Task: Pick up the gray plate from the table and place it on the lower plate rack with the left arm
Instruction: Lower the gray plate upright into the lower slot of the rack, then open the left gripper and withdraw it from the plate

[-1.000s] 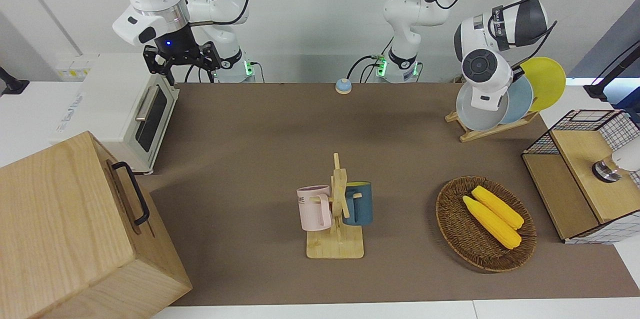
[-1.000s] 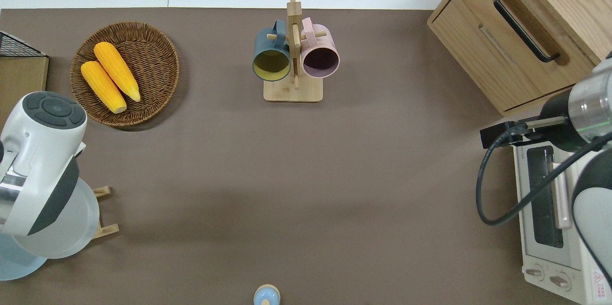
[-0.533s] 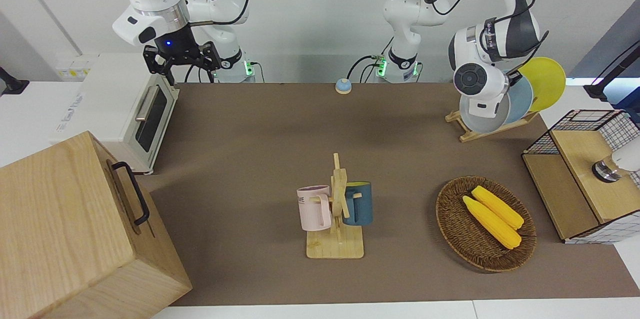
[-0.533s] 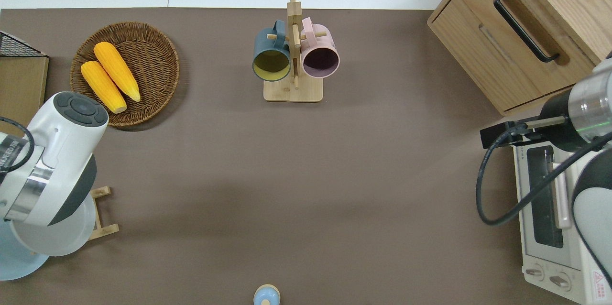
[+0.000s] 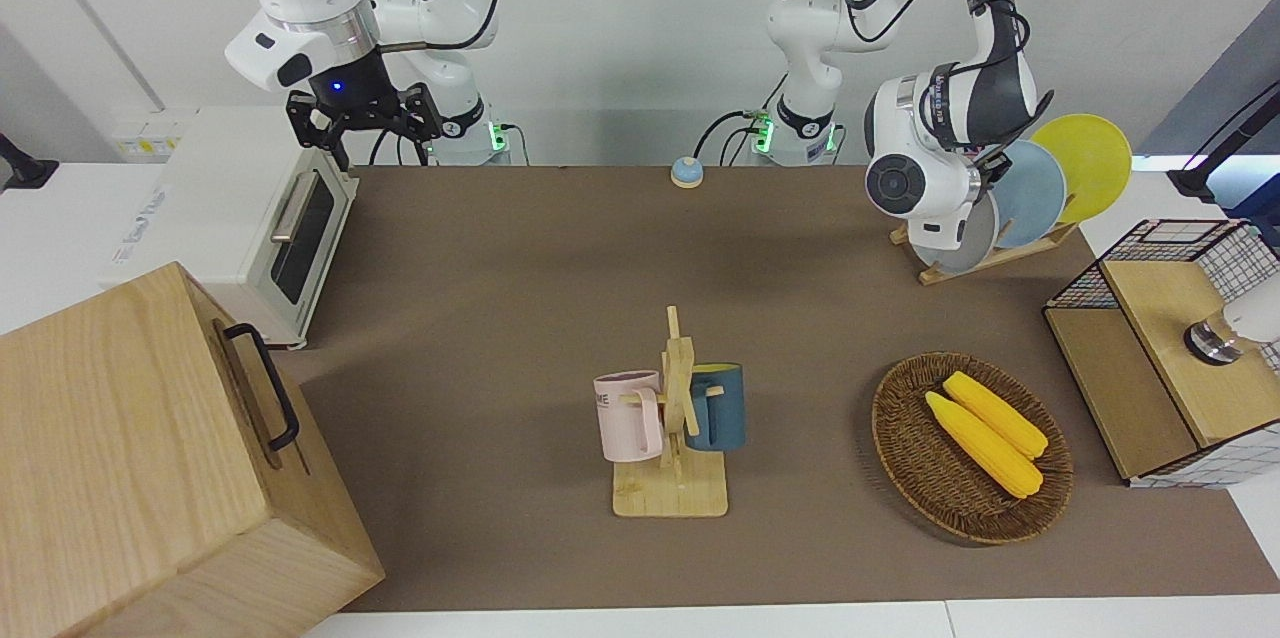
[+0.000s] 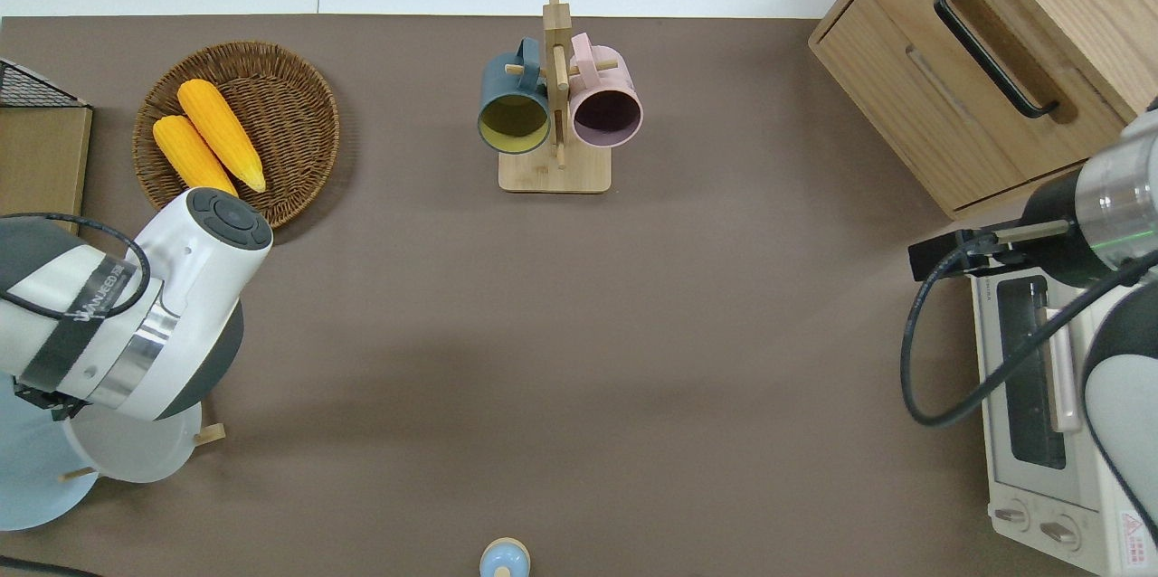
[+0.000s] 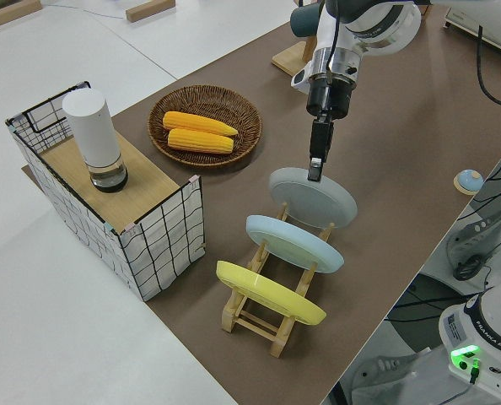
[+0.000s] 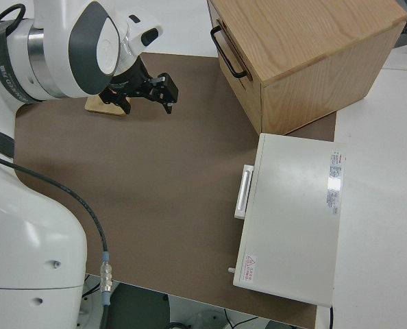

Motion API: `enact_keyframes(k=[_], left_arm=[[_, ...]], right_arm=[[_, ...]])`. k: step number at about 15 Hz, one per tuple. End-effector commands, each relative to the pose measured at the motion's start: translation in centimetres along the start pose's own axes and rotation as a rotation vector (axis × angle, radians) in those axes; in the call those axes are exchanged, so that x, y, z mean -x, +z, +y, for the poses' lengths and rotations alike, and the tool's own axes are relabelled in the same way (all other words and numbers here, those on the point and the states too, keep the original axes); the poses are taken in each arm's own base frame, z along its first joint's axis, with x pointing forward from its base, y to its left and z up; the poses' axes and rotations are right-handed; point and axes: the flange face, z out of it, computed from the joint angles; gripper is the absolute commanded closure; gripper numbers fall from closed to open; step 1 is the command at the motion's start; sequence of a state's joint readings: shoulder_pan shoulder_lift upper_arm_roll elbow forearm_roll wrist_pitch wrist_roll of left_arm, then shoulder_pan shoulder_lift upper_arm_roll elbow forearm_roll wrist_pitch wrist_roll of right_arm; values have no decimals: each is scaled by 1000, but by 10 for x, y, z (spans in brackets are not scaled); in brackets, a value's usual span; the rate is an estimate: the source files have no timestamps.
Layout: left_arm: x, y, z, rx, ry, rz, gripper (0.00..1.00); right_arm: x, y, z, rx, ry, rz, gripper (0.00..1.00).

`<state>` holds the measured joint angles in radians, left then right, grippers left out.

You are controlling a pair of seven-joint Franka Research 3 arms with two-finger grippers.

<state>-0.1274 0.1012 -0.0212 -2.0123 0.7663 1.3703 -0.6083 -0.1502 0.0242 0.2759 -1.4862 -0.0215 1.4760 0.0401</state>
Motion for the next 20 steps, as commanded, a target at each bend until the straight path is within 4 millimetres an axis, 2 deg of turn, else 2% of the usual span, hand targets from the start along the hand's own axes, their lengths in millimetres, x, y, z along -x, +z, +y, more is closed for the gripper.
enact_keyframes(k=[1,2,3,4,6,9,11,13,16,18,20], left_arm=[[4,-1,0,-19,-7,-2,854],[4,-1,0,-8,0,-8,506],[4,-1,0,0,1,-11,362],[3,-2,-2,11,15,-11,282],[2,-10,-10,65,77,-13,6],[-1,-35,-16,296,104,-36,5],[-7,-39,-30,464,91,-59,5],[-8,-58,-37,635,102,-47,7],[-5,-72,-44,703,181,4,7],[-5,-91,-61,819,213,67,5],[-3,-96,-88,897,175,97,2]], right_arm=[[2,-4,1,2,14,-2,17],[2,-4,1,2,14,-2,17],[2,-4,1,2,14,-4,17],[2,-4,1,2,14,-2,17],[2,-4,1,2,14,-4,17],[2,-4,1,2,14,-1,17],[2,-4,1,2,14,-2,17],[2,-4,1,2,14,-4,17],[2,-4,1,2,14,-2,17],[2,-4,1,2,14,-4,17],[2,-4,1,2,14,-2,17]])
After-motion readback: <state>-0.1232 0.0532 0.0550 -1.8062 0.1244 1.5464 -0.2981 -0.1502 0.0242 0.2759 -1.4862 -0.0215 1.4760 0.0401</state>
